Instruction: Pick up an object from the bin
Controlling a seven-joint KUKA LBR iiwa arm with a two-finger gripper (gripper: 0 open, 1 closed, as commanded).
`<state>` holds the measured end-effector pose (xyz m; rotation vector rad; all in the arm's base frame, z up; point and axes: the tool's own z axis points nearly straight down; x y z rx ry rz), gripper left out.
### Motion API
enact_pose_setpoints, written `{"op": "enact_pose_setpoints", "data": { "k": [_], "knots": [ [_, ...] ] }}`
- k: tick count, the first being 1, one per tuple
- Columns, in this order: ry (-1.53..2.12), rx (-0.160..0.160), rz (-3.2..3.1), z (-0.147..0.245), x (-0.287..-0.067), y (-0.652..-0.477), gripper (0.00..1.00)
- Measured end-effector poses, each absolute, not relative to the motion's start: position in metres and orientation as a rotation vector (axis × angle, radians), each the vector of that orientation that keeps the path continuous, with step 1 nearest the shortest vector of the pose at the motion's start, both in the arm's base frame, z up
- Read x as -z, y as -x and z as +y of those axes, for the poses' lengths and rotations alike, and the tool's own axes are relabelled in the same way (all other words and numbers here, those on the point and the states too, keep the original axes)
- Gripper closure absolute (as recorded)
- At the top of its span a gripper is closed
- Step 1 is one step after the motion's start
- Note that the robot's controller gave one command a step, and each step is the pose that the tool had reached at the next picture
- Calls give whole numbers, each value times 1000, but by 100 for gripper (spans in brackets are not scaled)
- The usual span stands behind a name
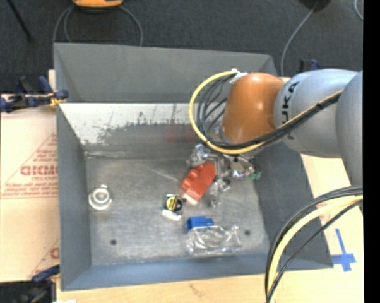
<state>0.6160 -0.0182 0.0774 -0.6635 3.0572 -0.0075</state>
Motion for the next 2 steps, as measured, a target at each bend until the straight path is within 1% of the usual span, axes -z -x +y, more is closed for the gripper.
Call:
{"op": "enact_pose_setpoints", "data": {
  "k": [1,2],
  "knots": [
    [658,5,3051,-17,-79,-618,100],
    [767,8,3033,-16,-221,-623,100]
  ]
}}
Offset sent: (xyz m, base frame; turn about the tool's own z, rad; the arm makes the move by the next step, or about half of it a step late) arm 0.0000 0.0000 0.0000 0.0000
